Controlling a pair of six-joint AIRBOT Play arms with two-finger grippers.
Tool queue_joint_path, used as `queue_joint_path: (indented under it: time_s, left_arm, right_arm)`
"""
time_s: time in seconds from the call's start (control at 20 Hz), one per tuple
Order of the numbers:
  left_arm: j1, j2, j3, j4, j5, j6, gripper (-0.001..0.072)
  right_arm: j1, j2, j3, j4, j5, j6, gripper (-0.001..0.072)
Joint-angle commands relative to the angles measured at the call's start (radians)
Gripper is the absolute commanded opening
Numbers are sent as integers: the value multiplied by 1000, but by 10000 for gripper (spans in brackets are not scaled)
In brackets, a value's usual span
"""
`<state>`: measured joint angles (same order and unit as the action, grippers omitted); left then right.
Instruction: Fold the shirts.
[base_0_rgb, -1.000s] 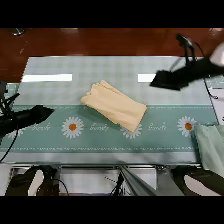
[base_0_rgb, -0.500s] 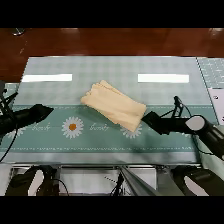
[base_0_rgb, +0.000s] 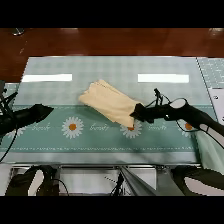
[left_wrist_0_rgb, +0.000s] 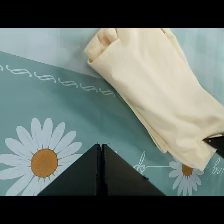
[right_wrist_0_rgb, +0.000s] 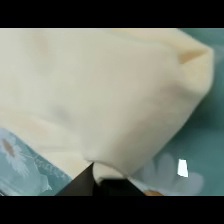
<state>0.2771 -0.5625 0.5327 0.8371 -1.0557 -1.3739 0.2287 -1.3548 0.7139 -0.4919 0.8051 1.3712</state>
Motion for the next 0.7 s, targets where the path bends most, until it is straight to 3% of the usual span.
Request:
queue_joint_path:
  time_s: [0.0, 0.3, 0.65]
  left_arm:
    - [1, 1, -1, 0, 0, 0, 23]
    - [1, 1, -1, 0, 0, 0, 24]
    - [1, 1, -1, 0, -2, 0, 24]
  right_arm:
    - [-3, -51, 248, -50, 110, -63, 27]
    - [-24, -51, 849, -350, 280, 147, 27]
    - [-292, -32, 1181, -410, 550, 287, 27]
